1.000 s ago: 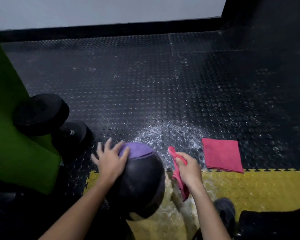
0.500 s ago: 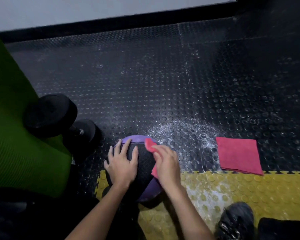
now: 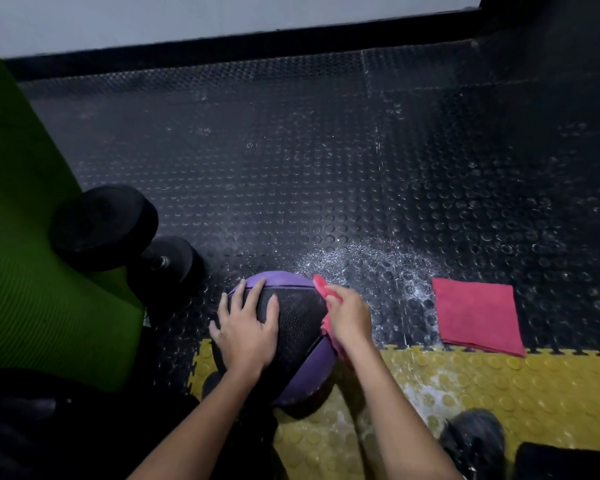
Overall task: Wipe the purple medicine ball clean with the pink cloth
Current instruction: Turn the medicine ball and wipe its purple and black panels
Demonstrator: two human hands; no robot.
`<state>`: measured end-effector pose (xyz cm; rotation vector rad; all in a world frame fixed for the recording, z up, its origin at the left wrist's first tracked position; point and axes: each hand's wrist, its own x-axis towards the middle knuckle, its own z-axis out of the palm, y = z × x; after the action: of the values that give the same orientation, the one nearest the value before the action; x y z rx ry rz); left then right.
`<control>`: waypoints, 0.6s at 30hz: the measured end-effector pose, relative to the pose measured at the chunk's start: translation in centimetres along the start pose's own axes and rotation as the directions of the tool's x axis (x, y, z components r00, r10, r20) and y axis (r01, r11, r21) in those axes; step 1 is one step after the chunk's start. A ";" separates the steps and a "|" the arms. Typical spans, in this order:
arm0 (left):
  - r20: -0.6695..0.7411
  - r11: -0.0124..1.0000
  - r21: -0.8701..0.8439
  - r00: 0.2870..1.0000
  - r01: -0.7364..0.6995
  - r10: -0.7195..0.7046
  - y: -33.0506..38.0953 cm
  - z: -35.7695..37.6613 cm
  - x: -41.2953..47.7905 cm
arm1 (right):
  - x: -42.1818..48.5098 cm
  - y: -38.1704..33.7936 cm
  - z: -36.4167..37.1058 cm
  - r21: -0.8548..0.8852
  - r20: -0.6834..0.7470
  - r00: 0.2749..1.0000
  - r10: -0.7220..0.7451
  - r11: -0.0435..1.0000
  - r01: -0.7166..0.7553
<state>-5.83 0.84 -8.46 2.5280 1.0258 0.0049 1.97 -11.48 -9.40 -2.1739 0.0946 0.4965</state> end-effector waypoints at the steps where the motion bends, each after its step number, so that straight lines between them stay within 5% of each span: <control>1: 0.010 1.000 0.009 1.000 0.002 -0.002 0.2 0.1 0.0 | 0.3 -0.2 -0.4 0.023 0.024 0.998 0.062 0.998 -0.062; 4: 0.013 1.000 0.006 1.000 0.009 -0.009 0.9 0.1 -0.1 | -1.3 -2.0 -0.2 -0.181 0.020 0.995 -0.102 0.978 0.104; 6: 0.011 1.000 0.016 1.000 0.014 -0.014 0.9 0.1 -0.1 | -4.0 -3.1 1.6 -0.327 -0.072 0.906 -0.417 0.868 0.373; 8: 0.003 1.000 0.016 1.000 0.006 -0.006 0.8 0.1 -0.3 | -5.2 -2.6 2.7 -0.335 -0.095 0.822 -0.561 0.796 0.504; 11: -0.023 1.000 0.007 1.000 -0.002 0.002 0.8 0.2 -0.5 | -2.4 -1.7 1.7 -0.244 0.008 0.886 -0.463 0.859 0.450; 15: -0.035 0.999 0.045 0.999 -0.022 0.024 1.8 0.8 -0.7 | 1.4 -1.1 -0.2 -0.043 -0.026 0.999 -0.042 0.998 0.041; 18: -0.003 0.998 0.064 1.000 -0.028 0.028 2.3 0.8 -0.3 | -1.2 -1.6 1.4 -0.252 -0.083 0.963 -0.256 0.940 0.228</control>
<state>-4.37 -1.18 -8.27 2.6010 1.0072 -0.0151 0.81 -9.48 -8.48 -2.4102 -0.1795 0.2503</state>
